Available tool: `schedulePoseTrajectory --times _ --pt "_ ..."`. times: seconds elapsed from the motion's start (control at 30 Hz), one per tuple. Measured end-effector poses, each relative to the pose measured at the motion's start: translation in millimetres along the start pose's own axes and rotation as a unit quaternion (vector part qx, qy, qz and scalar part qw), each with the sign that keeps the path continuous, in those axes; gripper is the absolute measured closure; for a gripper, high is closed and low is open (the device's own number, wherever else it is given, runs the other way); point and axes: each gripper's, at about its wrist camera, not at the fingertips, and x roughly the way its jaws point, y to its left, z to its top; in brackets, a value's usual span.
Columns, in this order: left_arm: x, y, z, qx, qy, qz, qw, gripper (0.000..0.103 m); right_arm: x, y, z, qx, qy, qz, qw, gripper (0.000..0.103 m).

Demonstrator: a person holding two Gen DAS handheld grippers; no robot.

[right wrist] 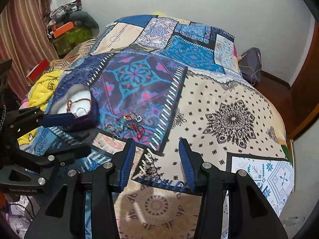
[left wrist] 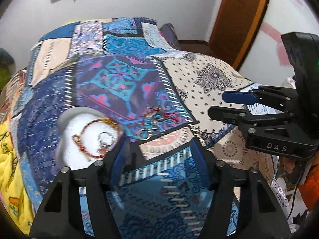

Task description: Organize jewelry

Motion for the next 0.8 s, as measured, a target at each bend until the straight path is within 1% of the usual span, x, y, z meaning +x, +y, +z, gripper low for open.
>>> schedulePoseTrajectory --times 0.07,0.13,0.17,0.33,0.37,0.43,0.5,0.63,0.67,0.73,0.8 --pt "9.4 -1.5 1.7 0.001 0.012 -0.011 0.9999 0.057 2.9 -2.8 -1.8 0.003 0.003 0.003 1.0 0.062" --pt "18.7 0.5 2.6 -0.005 0.025 -0.022 0.9994 0.065 6.7 -4.7 -3.0 0.007 0.008 0.01 1.0 0.062" --pt "23.4 2.2 2.6 -0.01 0.032 -0.025 0.9991 0.067 9.3 -5.5 -3.7 0.009 0.011 0.014 1.0 0.062" --pt "37.6 13.6 0.0 -0.032 0.048 -0.021 0.9981 0.067 23.3 -4.1 -4.0 0.014 0.028 0.041 0.999 0.062" --pt "39.3 16.1 -0.1 -0.035 0.049 -0.02 0.998 0.071 26.6 -3.7 -3.6 0.015 0.03 0.047 0.998 0.062" --pt "42.5 19.8 0.3 -0.039 0.051 -0.015 0.9978 0.074 32.0 -2.5 -2.3 0.014 0.028 0.048 0.998 0.062" --pt "43.3 21.2 0.9 -0.036 0.047 -0.005 0.9982 0.074 36.7 0.0 -0.9 0.008 0.031 0.046 0.998 0.062" --pt "46.5 24.0 2.7 -0.028 0.043 0.012 0.9986 0.074 48.9 4.1 1.3 0.001 0.041 0.057 0.998 0.062" --pt "47.9 24.7 3.4 -0.026 0.042 0.017 0.9986 0.074 52.3 4.6 1.9 0.002 0.044 0.061 0.997 0.063" --pt "49.9 26.1 4.6 -0.025 0.041 0.018 0.9987 0.074 58.9 5.2 3.2 0.002 0.053 0.069 0.996 0.071" --pt "52.4 26.6 5.9 -0.024 0.042 0.015 0.9987 0.074 62.9 5.9 5.0 0.002 0.056 0.071 0.996 0.073"
